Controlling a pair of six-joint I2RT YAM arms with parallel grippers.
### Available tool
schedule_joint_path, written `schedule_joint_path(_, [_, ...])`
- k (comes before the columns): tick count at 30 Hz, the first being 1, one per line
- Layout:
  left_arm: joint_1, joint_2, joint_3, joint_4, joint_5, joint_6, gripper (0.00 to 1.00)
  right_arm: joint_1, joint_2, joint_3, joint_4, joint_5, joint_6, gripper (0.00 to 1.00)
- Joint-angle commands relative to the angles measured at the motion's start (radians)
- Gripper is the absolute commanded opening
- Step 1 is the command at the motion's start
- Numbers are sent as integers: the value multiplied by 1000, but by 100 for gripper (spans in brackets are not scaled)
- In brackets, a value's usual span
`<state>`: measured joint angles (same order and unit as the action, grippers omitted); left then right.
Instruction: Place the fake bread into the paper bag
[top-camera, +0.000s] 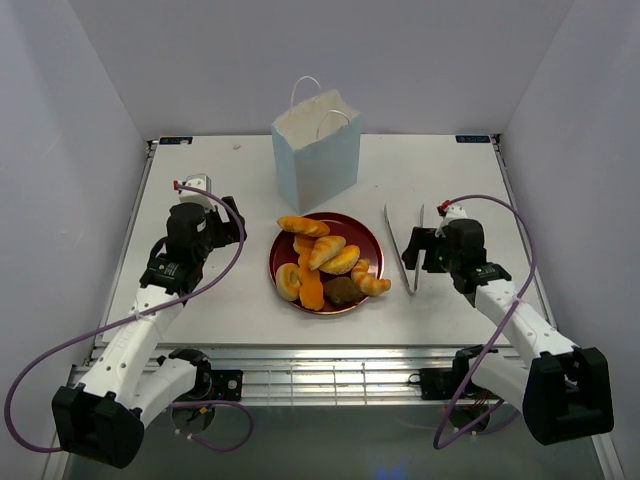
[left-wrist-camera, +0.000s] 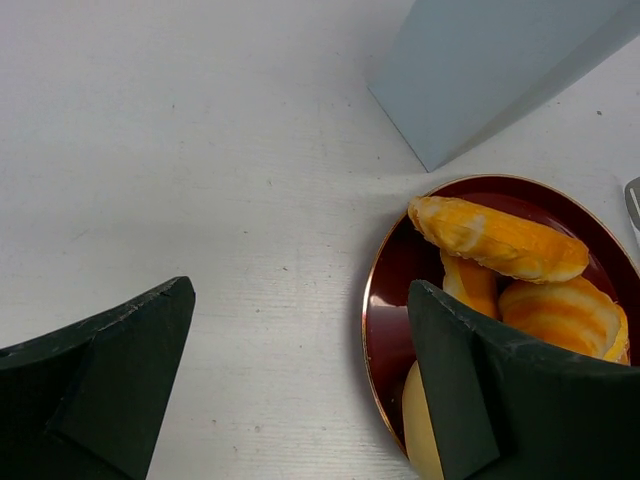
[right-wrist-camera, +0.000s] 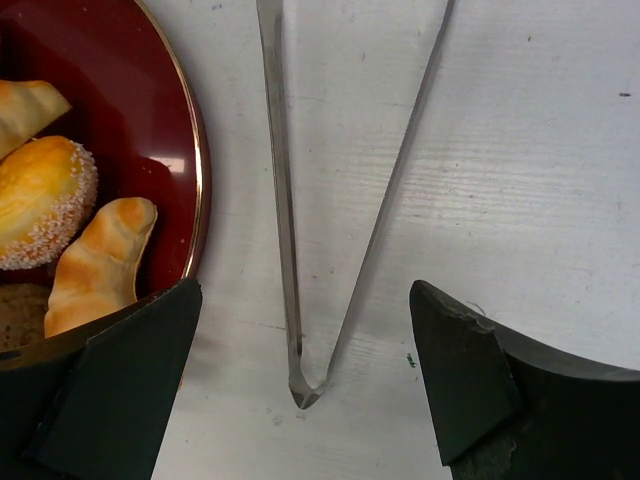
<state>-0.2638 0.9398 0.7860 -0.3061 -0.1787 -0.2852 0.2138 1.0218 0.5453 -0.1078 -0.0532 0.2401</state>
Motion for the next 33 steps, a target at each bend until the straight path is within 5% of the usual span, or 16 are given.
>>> schedule_joint_path(1, [-2, -26, 25, 12, 31, 3, 98, 25, 60, 51, 3, 41, -47, 90])
schedule_joint_path(33, [-2, -9, 24, 19, 88, 8, 98, 128, 452, 179, 143, 217, -97, 90])
